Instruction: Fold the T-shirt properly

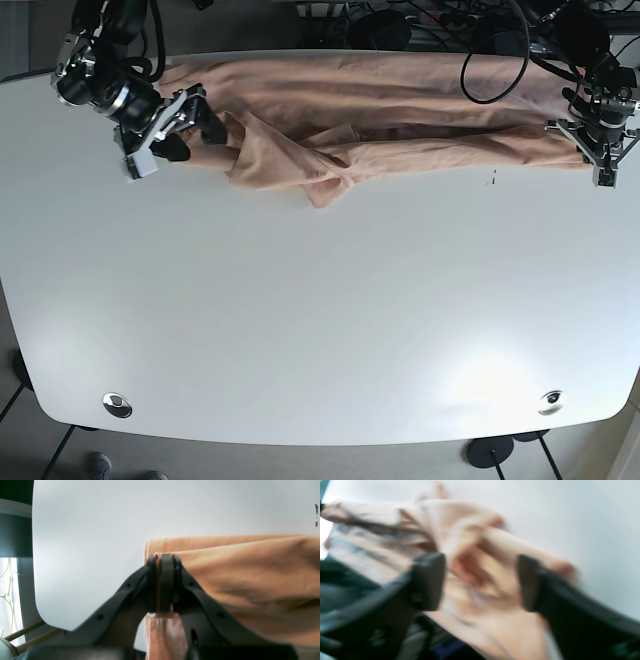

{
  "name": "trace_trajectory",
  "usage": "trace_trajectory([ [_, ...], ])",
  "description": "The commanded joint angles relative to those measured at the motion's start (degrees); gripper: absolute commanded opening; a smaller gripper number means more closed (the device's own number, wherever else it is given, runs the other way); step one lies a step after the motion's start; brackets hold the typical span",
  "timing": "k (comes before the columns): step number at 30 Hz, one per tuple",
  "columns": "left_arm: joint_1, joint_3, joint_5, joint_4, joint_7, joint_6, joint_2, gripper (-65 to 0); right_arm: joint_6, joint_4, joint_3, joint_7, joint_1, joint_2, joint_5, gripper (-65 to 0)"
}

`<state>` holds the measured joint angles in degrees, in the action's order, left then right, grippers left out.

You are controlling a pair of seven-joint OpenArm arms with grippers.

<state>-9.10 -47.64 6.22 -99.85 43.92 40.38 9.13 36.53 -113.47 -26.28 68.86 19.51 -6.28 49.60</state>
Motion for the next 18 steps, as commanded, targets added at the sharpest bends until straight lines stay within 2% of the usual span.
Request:
trace_trajectory([
  [1,0.3,-0.1,-0.3,-1.0,-1.1,-0.4,1.0,-65.0,0.35,-0.2,1.8,-1.3,-0.5,-0.1,1.2,-13.0],
  [3,0.3,-0.1,-0.3,-1.0,-1.1,-0.4,0.9,-65.0,0.26,2.1,4.6,-1.3,-1.8,1.1,0.0,-15.7],
  [5,0.3,-0.1,-0.3,-1.0,-1.1,-0.4,0.9,-65.0,0.26,5.5,7.3,-1.3,-2.6,2.5,-3.3,-18.1],
  [7,0.3,-0.1,-0.3,-1.0,-1.1,-0.4,0.9,-65.0,0.35,7.5,10.2,-1.3,-3.3,3.4,-5.5,-18.1],
  [12,0.3,-0.2,-0.3,-0.9,-1.1,-0.4,0.8,-65.0,0.26,8.0,15.7,-3.9,-4.6,4.7,-6.3,-18.7],
  [14,0.3,-0.1,-0.3,-0.9,-1.1,-0.4,0.8,-65.0,0.26,9.2,16.0,-5.2,-5.7,4.7,-6.7,-28.1],
  [15,0.3,-0.2,-0.3,-0.9,-1.1,-0.4,0.8,-65.0,0.26,10.1,16.0,-5.2,-6.1,4.7,-6.5,-35.7],
  [16,0.3,-0.3,-0.3,-0.9,-1.1,-0.4,0.8,-65.0,0.26,11.2,16.1,-5.2,-6.5,4.7,-6.4,-48.2],
  [18,0.4,-0.2,-0.3,-0.9,-1.1,-0.4,0.8,-65.0,0.26,12.7,16.4,-5.3,-7.0,4.7,-6.6,-62.5],
])
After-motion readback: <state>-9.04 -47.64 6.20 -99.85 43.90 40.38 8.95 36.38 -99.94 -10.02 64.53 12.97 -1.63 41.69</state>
